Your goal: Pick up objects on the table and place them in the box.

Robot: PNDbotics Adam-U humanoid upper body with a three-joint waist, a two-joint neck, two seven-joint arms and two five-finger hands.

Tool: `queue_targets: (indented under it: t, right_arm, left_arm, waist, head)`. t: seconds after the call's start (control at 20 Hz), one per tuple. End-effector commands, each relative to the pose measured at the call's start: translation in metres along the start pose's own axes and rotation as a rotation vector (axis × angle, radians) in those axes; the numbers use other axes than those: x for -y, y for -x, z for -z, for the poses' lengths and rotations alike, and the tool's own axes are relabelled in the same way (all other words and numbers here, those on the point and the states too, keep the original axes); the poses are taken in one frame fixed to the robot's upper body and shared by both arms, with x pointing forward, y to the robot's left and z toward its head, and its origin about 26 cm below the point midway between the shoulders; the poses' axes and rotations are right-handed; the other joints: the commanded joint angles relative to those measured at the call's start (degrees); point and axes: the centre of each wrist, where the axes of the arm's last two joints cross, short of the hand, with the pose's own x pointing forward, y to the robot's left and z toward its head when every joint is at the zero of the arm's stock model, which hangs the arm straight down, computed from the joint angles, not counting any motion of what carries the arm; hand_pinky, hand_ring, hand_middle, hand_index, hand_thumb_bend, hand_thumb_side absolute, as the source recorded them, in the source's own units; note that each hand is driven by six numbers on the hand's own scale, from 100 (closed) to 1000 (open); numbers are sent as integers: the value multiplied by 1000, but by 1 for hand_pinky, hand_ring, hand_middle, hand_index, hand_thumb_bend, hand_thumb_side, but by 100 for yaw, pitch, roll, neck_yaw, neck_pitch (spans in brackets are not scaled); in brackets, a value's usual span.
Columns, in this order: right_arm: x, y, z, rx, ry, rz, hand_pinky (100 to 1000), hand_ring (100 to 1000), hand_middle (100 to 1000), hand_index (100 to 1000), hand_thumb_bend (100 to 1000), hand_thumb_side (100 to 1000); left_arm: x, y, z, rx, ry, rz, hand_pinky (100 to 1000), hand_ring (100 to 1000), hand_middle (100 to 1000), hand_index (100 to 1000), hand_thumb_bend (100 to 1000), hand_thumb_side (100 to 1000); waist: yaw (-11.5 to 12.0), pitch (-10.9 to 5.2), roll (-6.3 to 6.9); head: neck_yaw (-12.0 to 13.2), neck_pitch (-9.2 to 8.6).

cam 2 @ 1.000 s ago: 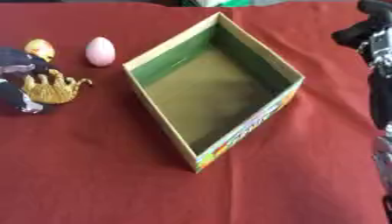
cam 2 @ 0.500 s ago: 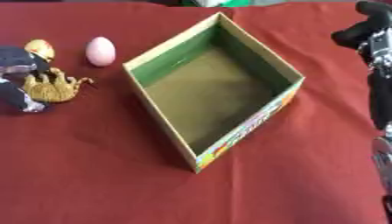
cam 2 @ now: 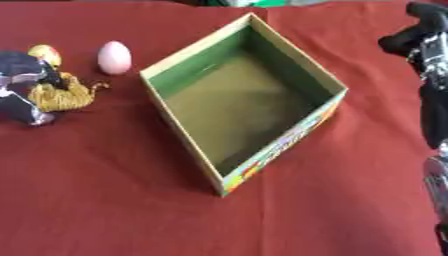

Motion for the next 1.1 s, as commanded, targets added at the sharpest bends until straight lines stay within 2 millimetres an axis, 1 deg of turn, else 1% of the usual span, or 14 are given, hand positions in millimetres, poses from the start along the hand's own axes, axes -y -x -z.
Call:
queue_targets:
  t: [0.05,0.1,0.15,0.2,0.4,0.5,0.6,0.65,0.8,0.85,1.1]
  right_arm:
    - [1,-7,3,25,1,-11,744,651,511,787,100,651]
    - [1,-7,2,25,2,-10,744,652,511,787,100,650]
    - [1,-7,2,24,2,-10,744,652,511,787,100,649]
    - [1,-7,2,22,3,-9,744,652,511,787,100,648]
    - [1,-6,1,16,3,-8,745,652,511,788,100,646]
    - [1,-6,1,15,3,-9,745,652,511,788,100,645]
    - [1,-6,1,14,5,-9,745,653,511,788,100,645]
    - [1,-6,1,13,5,-9,745,653,511,789,100,645]
    - [1,-5,0,10,7,-9,745,653,511,790,100,644]
    - [1,-5,0,9,7,-9,745,653,511,790,100,643]
    - [1,-5,0,4,11,-6,746,653,511,790,100,641]
  left_arm:
    - [-6,7,-6,-7,-22,-10,484,551,480,671,168,265]
    - [-6,7,-6,-6,-23,-14,476,544,472,658,153,221]
    - [-6,7,-6,-5,-24,-19,464,533,462,634,119,167]
    - [-6,8,-6,-4,-27,-24,460,531,462,625,100,168]
    - [-6,9,-6,-1,-26,-38,442,516,442,558,100,190]
    - [-7,10,-7,2,-21,-46,437,511,427,508,100,206]
    - [-9,11,-9,5,-16,-57,433,509,421,498,100,218]
    - [-11,11,-9,7,-19,-65,424,502,409,479,100,245]
    - [-14,11,-12,16,-30,-91,409,491,395,450,100,249]
    - [-15,11,-12,19,-33,-98,393,478,376,427,100,252]
    - [-18,11,-16,27,-49,-121,351,446,338,393,100,261]
  waist:
    - [6,-104,-8]
    - [6,-106,-7]
    - [7,-109,-7]
    - [7,-111,-7]
    - [8,-120,-6]
    - [11,-126,-5]
    - [16,-133,-4]
    - [20,-136,-3]
    - [27,-146,-2]
    - [29,-151,-2]
    - [41,-182,3]
  head:
    - [-10,10]
    - [-13,14]
    - [-16,13]
    - [-19,13]
    - [-23,17]
    - [-22,39]
    - [-24,52]
    - [-28,58]
    - [-32,66]
    - [-33,69]
    - [-47,74]
